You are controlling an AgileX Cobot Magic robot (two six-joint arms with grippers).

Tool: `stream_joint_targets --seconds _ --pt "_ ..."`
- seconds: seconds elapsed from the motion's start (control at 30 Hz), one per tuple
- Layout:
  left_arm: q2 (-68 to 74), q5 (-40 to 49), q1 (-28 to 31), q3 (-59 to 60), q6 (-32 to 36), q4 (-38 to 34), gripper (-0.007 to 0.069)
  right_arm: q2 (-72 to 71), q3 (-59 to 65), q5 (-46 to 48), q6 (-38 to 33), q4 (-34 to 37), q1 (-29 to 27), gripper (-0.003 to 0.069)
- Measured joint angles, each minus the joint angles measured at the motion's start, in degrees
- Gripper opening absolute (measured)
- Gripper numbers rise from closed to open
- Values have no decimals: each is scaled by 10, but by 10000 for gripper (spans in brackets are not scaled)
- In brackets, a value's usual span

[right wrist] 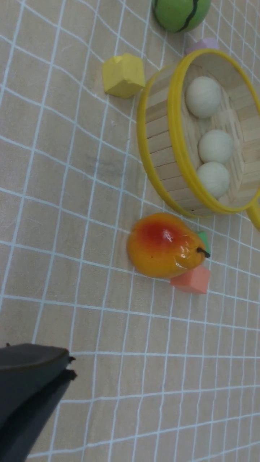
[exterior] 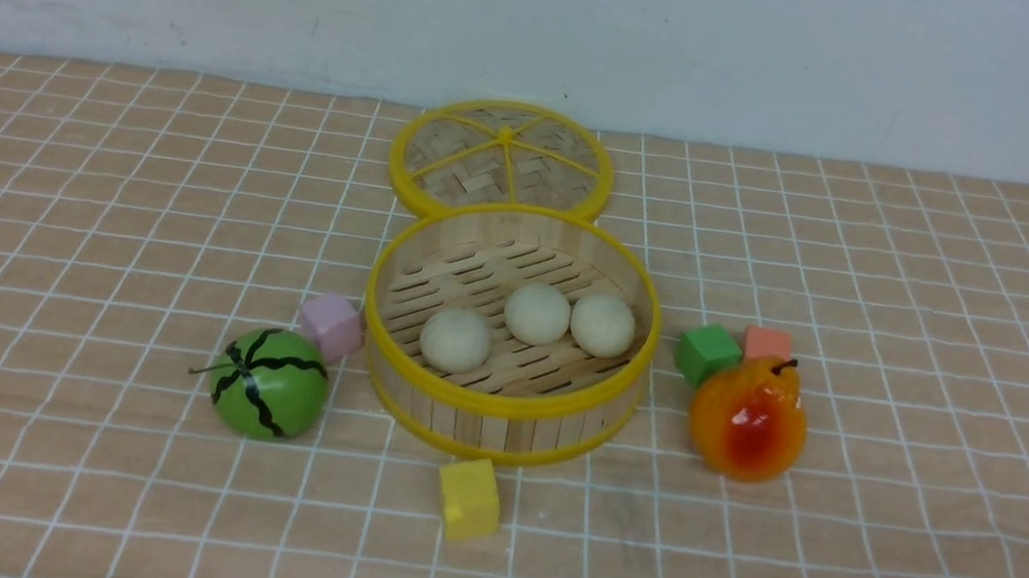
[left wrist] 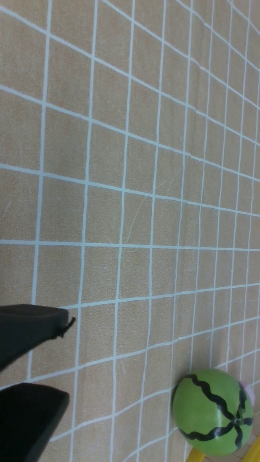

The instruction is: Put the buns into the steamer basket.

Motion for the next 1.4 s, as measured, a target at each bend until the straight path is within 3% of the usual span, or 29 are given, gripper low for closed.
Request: stream_joint_targets --seconds 0.53,1.4 --pt "0 0 0 0 0 0 239 -226 175 -16 0 -3 -156 1" --pt "0 0 0 0 0 0 239 -226 209 -21 0 7 -178 21"
